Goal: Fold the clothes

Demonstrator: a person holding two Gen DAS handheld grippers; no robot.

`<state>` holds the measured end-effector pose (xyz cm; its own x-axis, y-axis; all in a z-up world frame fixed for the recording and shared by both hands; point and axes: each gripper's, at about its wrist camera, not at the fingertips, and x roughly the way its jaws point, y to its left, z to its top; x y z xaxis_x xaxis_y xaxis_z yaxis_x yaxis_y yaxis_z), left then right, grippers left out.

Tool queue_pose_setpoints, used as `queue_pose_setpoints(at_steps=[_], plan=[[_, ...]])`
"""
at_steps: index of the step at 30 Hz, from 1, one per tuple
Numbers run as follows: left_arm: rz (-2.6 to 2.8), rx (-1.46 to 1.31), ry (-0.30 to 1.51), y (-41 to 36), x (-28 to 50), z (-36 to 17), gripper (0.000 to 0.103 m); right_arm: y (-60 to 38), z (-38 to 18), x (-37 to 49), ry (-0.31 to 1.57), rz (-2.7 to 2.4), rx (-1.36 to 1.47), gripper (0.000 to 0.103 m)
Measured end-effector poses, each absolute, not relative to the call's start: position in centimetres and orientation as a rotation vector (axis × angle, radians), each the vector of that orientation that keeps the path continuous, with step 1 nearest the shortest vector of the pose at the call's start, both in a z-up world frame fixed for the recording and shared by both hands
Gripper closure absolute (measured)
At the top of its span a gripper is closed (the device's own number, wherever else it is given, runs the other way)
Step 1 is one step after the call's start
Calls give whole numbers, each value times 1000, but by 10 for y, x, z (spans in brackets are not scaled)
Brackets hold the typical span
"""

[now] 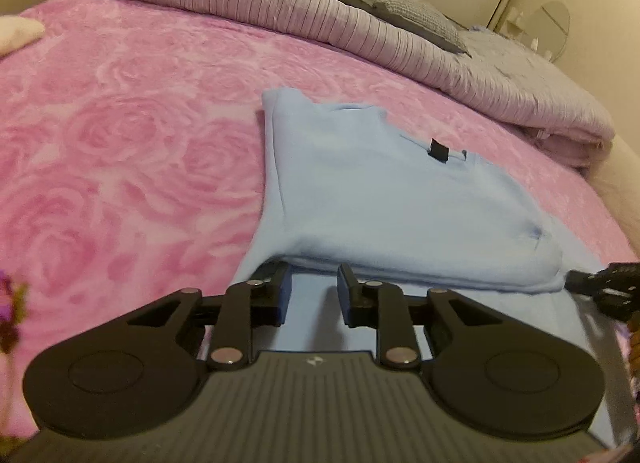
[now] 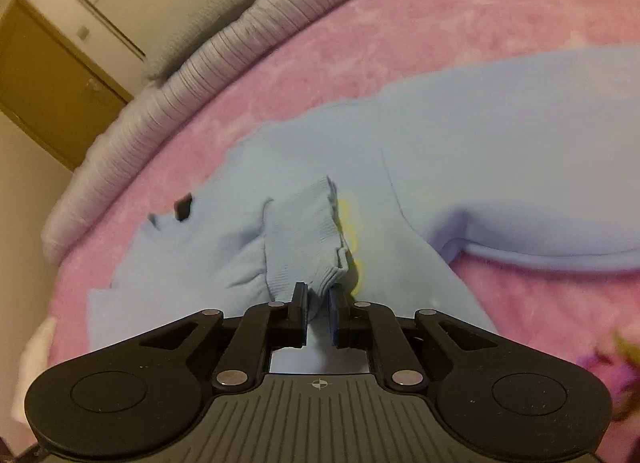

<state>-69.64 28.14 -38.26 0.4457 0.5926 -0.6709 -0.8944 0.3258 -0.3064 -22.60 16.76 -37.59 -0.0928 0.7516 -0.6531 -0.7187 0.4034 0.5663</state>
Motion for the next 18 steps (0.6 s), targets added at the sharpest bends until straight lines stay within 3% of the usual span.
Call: queue_pose_setpoints(at_steps=[5, 10, 12, 13, 14, 18], plan=[[1021, -726, 522, 262, -698, -376, 80, 121, -356, -219, 998, 1138, -46, 95], [937, -764, 533, 233, -679, -371, 78, 13, -365, -151, 1099, 944, 286, 94], [908, -772, 537, 225, -668, -370, 77, -35, -373, -119, 1102, 831, 443, 79], [896, -771, 540, 222, -661, -370, 77, -58, -378, -104, 1101, 765, 522, 50], [895, -763, 545, 222, -654, -369, 77, -79, -383, -91, 1097, 719, 604, 45], [901, -743, 540, 228, -631, -362, 77, -127, -396, -55, 1084, 636, 822, 45]])
